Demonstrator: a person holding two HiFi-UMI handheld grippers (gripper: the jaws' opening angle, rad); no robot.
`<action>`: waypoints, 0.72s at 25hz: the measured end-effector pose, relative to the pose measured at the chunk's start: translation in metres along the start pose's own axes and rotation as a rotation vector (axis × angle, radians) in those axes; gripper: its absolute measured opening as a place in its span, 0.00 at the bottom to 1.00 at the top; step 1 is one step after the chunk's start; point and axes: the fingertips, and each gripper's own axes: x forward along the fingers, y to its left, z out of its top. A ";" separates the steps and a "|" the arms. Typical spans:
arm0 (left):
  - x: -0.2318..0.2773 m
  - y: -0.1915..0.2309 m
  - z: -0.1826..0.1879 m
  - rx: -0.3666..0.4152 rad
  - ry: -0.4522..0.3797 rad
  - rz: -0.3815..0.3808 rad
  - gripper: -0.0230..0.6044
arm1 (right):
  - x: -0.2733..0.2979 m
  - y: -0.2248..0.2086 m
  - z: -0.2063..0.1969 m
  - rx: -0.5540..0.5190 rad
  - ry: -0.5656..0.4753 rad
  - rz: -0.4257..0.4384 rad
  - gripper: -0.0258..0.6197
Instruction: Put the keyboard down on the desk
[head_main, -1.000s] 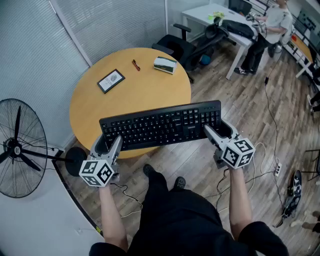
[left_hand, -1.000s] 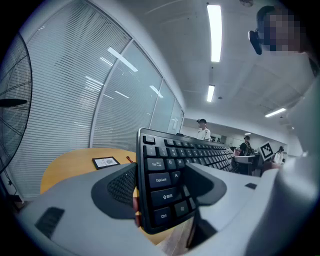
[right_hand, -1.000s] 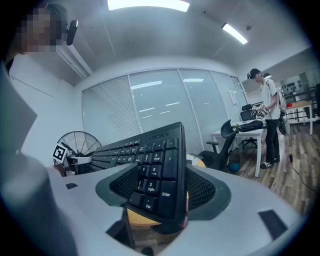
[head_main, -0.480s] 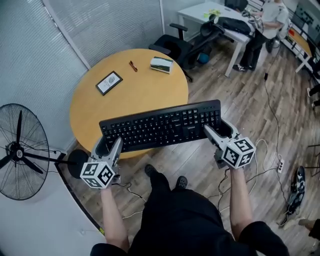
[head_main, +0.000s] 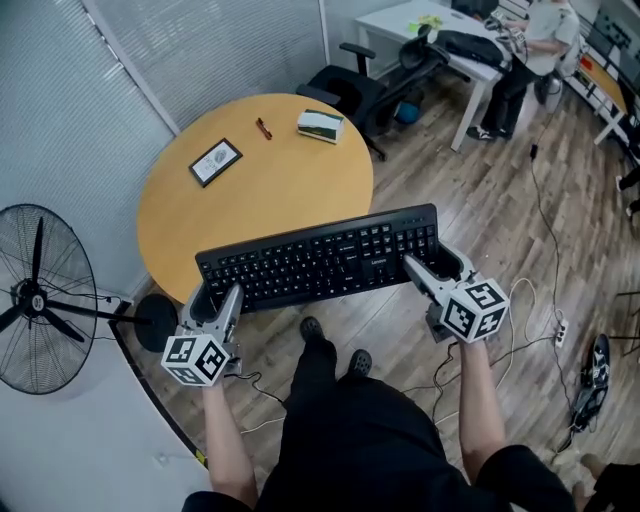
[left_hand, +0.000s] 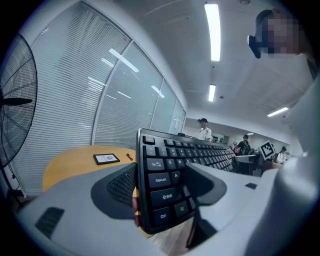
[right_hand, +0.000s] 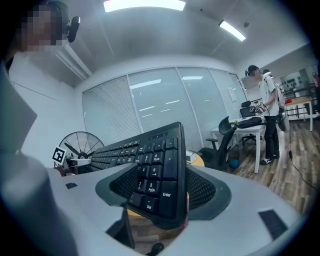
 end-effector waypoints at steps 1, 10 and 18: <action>-0.001 0.000 0.001 0.000 0.001 0.002 0.49 | 0.000 0.000 0.002 -0.001 0.000 0.002 0.51; -0.006 -0.009 -0.016 -0.007 -0.011 0.015 0.49 | -0.007 -0.006 -0.011 -0.016 0.012 0.007 0.52; -0.021 -0.026 -0.017 0.001 -0.047 0.004 0.49 | -0.030 -0.002 -0.008 -0.037 -0.010 0.004 0.52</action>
